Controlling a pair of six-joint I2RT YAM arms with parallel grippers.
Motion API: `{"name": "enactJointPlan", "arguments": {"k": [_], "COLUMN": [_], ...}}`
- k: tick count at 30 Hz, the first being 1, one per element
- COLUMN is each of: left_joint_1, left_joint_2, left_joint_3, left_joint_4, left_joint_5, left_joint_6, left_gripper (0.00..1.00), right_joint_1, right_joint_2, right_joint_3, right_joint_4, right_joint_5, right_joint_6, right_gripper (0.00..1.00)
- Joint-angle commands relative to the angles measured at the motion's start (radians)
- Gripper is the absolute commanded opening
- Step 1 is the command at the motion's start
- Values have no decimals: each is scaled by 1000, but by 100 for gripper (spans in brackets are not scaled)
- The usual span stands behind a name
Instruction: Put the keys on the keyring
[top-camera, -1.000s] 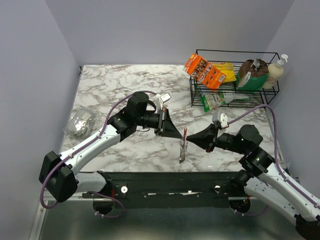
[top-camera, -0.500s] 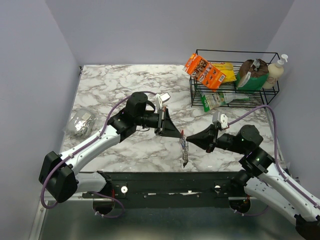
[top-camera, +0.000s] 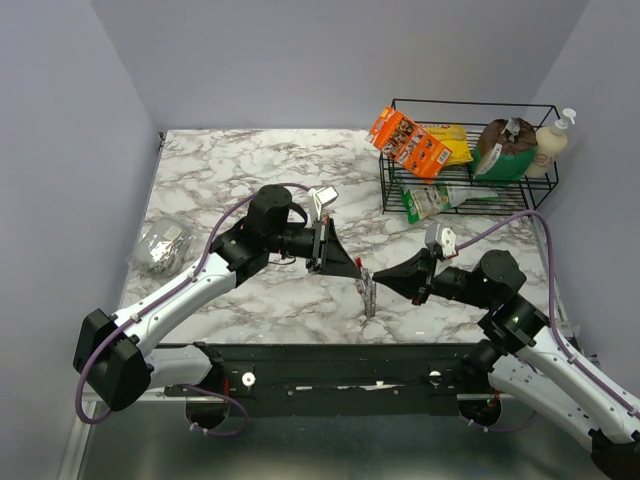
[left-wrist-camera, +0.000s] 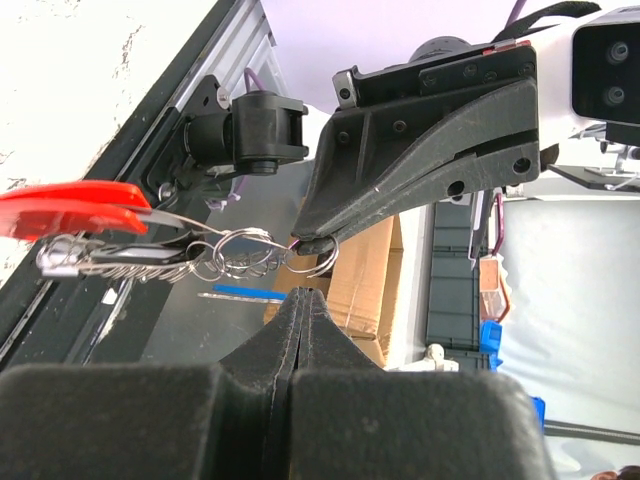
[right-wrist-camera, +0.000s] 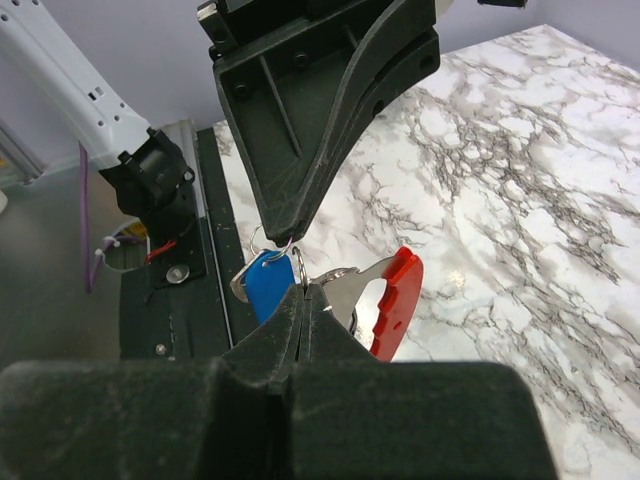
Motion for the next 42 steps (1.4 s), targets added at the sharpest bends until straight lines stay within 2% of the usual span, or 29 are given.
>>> {"name": "enactJointPlan", "arguments": {"k": [1,14,42], "left_joint_1": [0,2,0], "left_joint_2": [-24,-7,25], "left_joint_3": [-13,-16,-7], "left_joint_4": [12,55,18], "left_joint_5": [27,25,-7], "left_joint_6": [-5,-29,4], "left_gripper": [0,0,0], "right_joint_1": [1,1,1], "right_joint_2": [-4,5,-1], "right_joint_3": [-8,-1,-5], "right_joint_4": [47,46,32], "right_joint_5": [16,10,9], "right_joint_6": [-8,-8,-11], "right_gripper": [0,0,0]}}
